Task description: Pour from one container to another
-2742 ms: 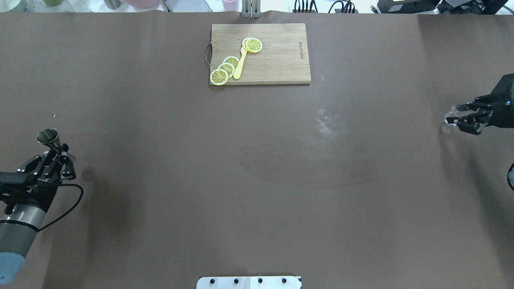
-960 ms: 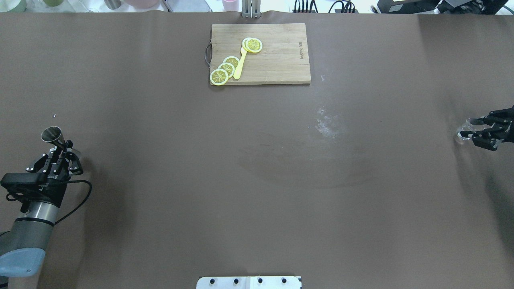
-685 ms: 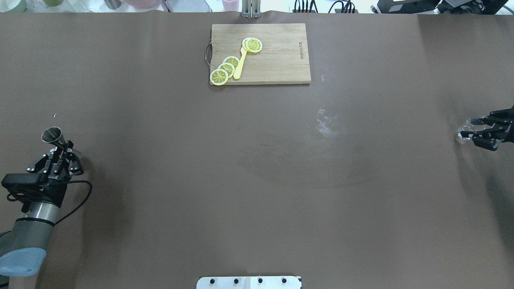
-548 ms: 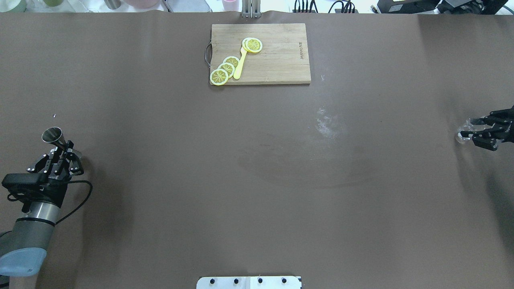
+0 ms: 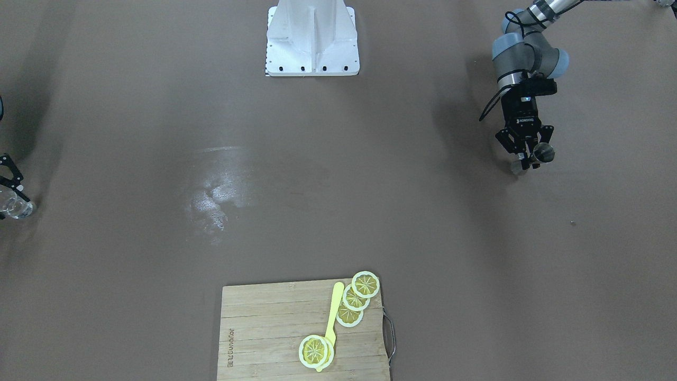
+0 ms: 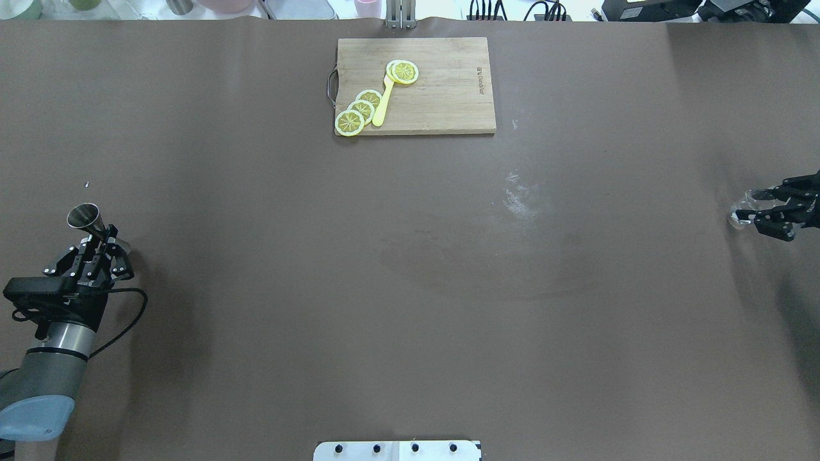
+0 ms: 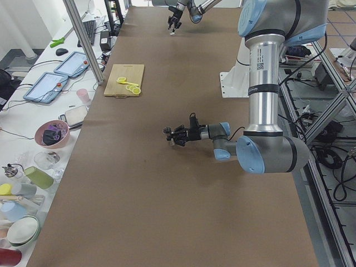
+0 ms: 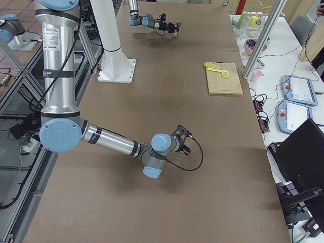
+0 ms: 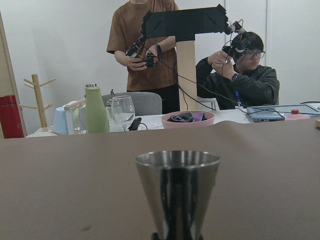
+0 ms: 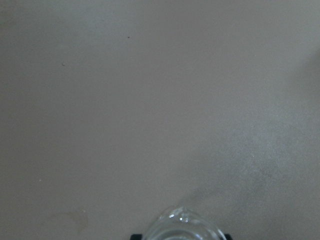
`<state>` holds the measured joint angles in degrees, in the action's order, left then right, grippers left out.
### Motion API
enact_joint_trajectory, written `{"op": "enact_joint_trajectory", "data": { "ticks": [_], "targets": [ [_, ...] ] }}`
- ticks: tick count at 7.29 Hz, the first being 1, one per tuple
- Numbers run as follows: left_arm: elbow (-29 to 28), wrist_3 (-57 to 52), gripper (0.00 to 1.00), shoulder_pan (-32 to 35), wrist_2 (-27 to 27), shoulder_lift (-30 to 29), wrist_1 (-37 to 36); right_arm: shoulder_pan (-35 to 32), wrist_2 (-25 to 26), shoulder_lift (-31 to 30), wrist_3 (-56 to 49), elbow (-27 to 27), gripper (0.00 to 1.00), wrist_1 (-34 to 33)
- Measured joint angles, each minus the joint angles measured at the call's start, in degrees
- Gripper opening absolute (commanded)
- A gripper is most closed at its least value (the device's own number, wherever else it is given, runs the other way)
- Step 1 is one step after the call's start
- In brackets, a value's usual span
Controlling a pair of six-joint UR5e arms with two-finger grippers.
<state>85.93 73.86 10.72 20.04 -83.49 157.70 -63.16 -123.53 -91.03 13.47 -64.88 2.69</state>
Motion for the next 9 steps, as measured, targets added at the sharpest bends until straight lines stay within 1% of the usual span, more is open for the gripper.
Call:
{"op": "enact_joint_trajectory", "data": {
  "ticks": [1,3,4,6,7,8,9],
  "targets": [
    [-0.1,0.2,0.00,-0.1,0.0,0.0,0.0,0.0,0.0,0.1,0.0,0.1,1.00,0.0],
    [-0.2,0.6,0.02,-0.2,0.0,0.0,0.0,0.0,-0.1,0.1,0.0,0.2,1.00,0.0],
    [-0.2,0.9,0.17,-0.3,0.1,0.0,0.0,0.0,-0.1,0.1,0.1,0.3,1.00,0.0],
    [-0.4,1.1,0.36,-0.3,0.1,-0.1,-0.1,0.0,-0.1,0.1,0.1,0.4,1.00,0.0],
    [-0.4,1.1,0.45,-0.3,0.1,-0.1,-0.1,0.0,-0.2,0.1,0.1,0.3,1.00,0.0],
    [-0.4,1.1,0.47,-0.3,0.1,-0.2,-0.1,-0.1,-0.8,0.0,0.1,0.0,1.00,0.0],
    [-0.3,1.1,0.57,-0.3,0.2,-0.2,-0.1,-0.3,-2.0,-0.1,0.4,-0.5,1.00,-0.1]
  ]
}}
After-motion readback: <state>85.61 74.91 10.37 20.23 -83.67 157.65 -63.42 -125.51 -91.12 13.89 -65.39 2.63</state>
